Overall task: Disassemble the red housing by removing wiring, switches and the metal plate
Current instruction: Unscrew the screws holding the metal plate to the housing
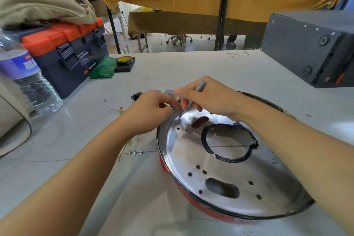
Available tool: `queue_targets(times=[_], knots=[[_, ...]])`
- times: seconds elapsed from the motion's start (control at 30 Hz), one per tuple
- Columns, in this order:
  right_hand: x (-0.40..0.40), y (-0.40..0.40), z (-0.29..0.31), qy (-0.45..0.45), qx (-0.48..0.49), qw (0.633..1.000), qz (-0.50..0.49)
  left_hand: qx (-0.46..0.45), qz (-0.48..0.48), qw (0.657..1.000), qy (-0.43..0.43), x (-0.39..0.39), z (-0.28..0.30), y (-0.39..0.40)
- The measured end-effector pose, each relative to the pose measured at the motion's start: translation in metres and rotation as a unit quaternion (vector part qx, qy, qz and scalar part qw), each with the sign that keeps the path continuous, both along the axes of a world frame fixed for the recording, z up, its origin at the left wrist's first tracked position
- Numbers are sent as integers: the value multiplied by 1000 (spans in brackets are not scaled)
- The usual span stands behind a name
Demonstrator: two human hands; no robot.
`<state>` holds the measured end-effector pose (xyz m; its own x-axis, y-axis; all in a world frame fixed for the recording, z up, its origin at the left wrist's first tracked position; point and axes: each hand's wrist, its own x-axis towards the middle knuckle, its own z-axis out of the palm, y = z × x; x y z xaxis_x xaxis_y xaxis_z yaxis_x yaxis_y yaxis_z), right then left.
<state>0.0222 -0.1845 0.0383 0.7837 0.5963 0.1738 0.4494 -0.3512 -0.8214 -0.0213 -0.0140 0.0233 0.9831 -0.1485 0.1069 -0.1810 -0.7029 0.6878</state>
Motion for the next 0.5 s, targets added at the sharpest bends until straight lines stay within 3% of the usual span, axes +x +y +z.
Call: queue_targets(times=[0.3,0.5], knots=[[4,-4,0,65,-18,997,23,82,19,996,-36,-1,-2,-8],[3,-5,2,22,-3,1000,13,90,28,995,-28,0,-5,-8]])
